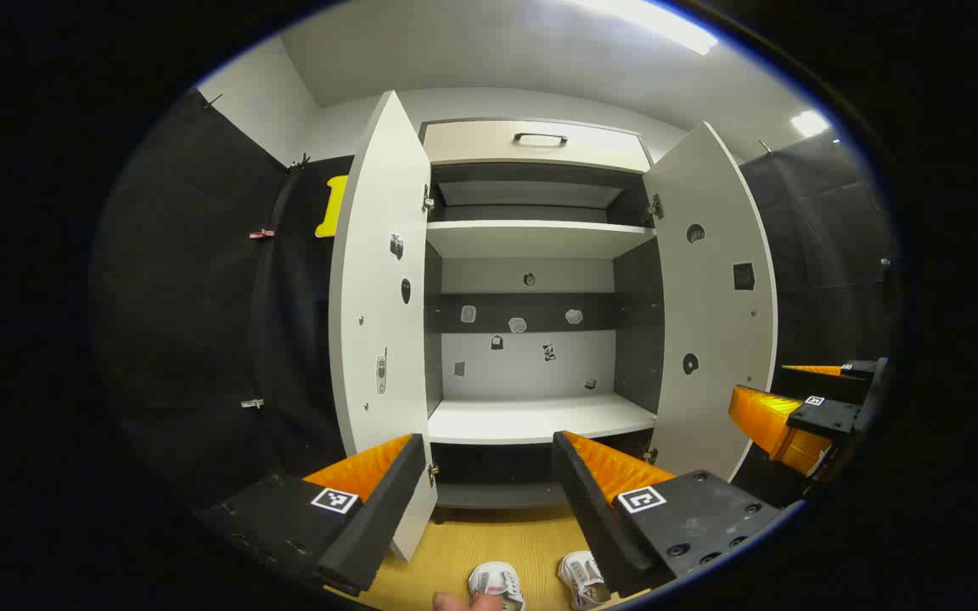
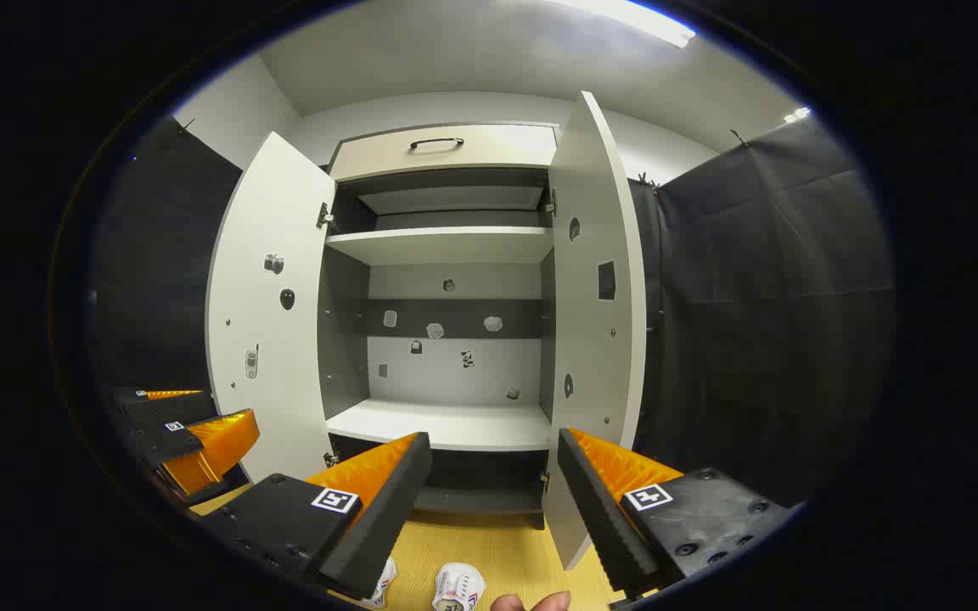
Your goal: Grab one shoe with the right hand and put it into the shoe cabinet, grab the other shoe with the left hand and put it into the shoe cabinet; then close the right door with the right hand and the left door with the left hand.
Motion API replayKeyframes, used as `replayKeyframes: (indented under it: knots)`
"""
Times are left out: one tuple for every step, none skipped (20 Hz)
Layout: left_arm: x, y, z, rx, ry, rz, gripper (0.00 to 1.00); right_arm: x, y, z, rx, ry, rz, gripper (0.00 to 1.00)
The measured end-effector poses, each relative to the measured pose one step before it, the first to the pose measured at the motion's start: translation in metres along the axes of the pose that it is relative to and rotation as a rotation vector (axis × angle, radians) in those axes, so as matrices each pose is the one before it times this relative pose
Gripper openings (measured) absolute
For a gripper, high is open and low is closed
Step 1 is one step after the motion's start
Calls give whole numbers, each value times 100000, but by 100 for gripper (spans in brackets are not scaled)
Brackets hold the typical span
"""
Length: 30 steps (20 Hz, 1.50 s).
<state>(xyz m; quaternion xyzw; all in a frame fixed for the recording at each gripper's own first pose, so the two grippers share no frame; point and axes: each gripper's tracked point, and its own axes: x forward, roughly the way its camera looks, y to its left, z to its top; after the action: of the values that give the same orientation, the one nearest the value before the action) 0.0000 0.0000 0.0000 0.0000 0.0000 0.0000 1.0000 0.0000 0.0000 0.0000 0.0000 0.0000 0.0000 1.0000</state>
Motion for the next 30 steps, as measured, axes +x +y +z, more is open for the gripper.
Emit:
replayKeyframes:
  knots:
    - [-63, 33, -97, -227, 70, 26, 95, -65, 25, 24, 62, 105, 73, 98]
    - [-57, -12, 36, -260, -26, -4, 95, -43, 10, 23, 75, 110, -113, 98]
    - [-64, 37, 27, -137, -67, -7, 95, -69, -8, 67, 132, 1, -18, 98]
    - [-29, 6, 91, 107, -87, 24, 95, -92, -14, 96, 279, -162, -184, 98]
    - [-109, -7, -50, 237, -69, -1, 95, -68, -28, 121, 251, -315, -219, 98]
    - [-35, 56, 45, 97, -176, 93, 95, -12, -77, 68, 2, -298, -360, 98]
    - [-88, -1, 60, -82, -80, -62, 95, -62, -18, 33, -108, -138, -91, 98]
    - [-71, -3, 69, -252, -79, -48, 95, -49, 6, -54, -106, -70, 20, 98]
    - [-12, -18, -58, -247, -22, -79, 95, -31, 38, 78, -1, 69, 32, 98]
    - [-64, 28, 72, -165, -91, -11, 95, -148, -76, 6, -42, 85, -42, 98]
    - [-96, 24, -19, 15, -133, 75, 95, -81, -18, -42, -82, 49, -111, 98]
    - [-54, 26, 44, 132, -95, 94, 95, -48, -17, 13, -85, 86, -33, 98]
    - [-81, 31, -19, 150, -2, 81, 95, -74, 80, 57, 65, 66, 210, 98]
    - [27, 46, 71, 71, -121, -17, 95, -53, 99, -10, 163, 108, 251, 98]
    - [-128, 63, 14, 61, -98, 151, 95, -69, 132, -34, 123, 226, 309, 98]
    - [-54, 77, 87, -14, -185, 119, 95, -9, 151, -66, 125, 181, 414, 98]
    - [-81, 52, 12, -5, -150, 151, 95, -49, 133, -111, -21, 378, 419, 98]
    - [11, 66, 8, 41, -99, 54, 95, -49, 70, -99, -62, 406, 223, 98]
    - [-14, 12, -32, 181, -58, 22, 95, -14, 124, -166, 113, 533, 243, 98]
    - [-45, 74, 92, 384, -114, 120, 95, -41, 151, -155, 262, 590, 358, 98]
    - [-15, 63, -64, 380, -212, 157, 95, -19, 156, -311, 202, 1006, 270, 98]
    - [18, 36, 57, 209, -16, 105, 95, -34, 221, -457, 78, 1255, 381, 98]
    - [-36, 58, -74, -119, 14, -18, 95, -3, 252, -698, -132, 1781, 561, 98]
    - [-54, 39, 12, -243, -3, 27, 95, -12, 252, -933, -68, 2208, 694, 98]
    - [-5, 92, -116, -10, 66, 166, 95, -59, 368, -1134, 32, 2793, 1061, 98]
    - [7, 190, -27, 299, 16, 431, 95, 47, 456, -1344, 373, 3353, 1255, 98]
    - [-40, 207, -187, 476, 153, 556, 95, -23, 641, -1588, 707, 4007, 1798, 98]
    - [-91, 213, -135, 557, 245, 621, 95, 35, 520, -1465, 941, 3653, 1701, 98]
    - [-43, 210, -252, 642, 397, 766, 95, 6, 542, -1597, 1002, 3777, 1684, 98]
    - [-85, 250, -127, 652, 357, 793, 95, 174, 409, -1645, 1136, 3705, 1311, 98]
